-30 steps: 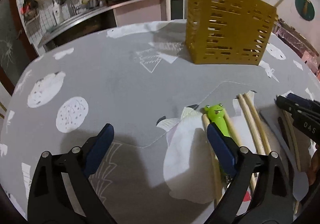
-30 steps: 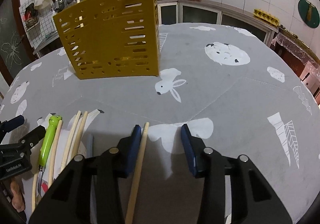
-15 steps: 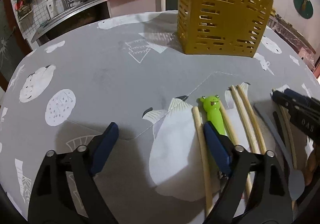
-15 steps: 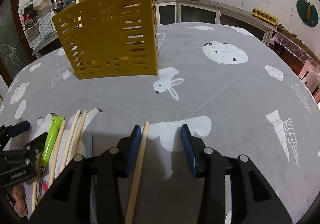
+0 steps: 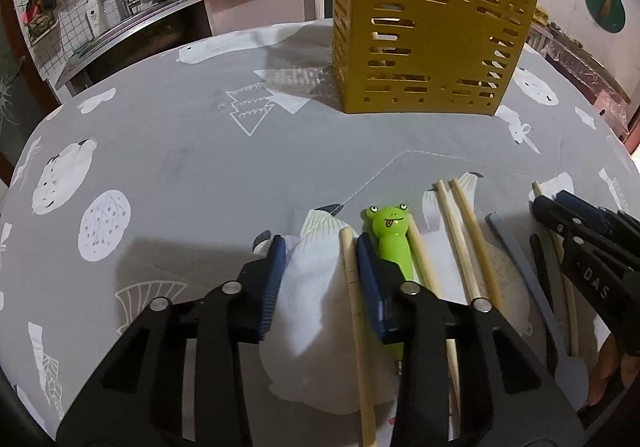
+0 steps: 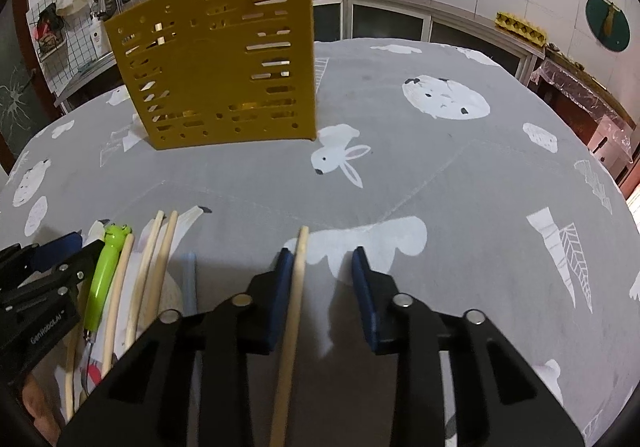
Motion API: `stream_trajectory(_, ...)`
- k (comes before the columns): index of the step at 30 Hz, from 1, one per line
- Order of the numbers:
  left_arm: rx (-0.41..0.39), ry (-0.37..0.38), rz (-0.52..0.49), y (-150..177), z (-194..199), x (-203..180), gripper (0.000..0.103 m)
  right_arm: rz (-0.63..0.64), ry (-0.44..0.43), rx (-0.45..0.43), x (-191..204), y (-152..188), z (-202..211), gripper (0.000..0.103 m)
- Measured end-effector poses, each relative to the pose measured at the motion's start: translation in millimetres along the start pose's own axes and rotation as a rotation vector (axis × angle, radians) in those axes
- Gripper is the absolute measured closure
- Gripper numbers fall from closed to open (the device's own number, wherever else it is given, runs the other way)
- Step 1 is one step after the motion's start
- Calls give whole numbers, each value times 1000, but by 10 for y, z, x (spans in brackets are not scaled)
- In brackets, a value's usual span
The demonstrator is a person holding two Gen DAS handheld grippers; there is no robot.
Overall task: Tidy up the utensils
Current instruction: 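Close the left gripper on another wooden chopstick and lift it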
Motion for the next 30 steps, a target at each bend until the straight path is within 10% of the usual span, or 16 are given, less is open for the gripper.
stream_trajectory(8,-3,15,-23,-9,-1,-31,85,36,9,0,93,-62,-39,95)
stream_trajectory(22,-44,57,-10,8,81,6,98,7,-28,-81,-1,-59,129,97)
stream_trajectory(30,-225,17,-21,-82,627,13,98,-43,-74,-234,-187,-141,540,97)
Point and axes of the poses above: each gripper's, at about its wrist camera, not at the fingertips, and z roughly against the way its jaws point, x to its left, y to its underside, the point moved 3 cm from there along -z, roughly the way its jaws point, and after that the axes turned 5 degrees about y, right-handed, at the moved point
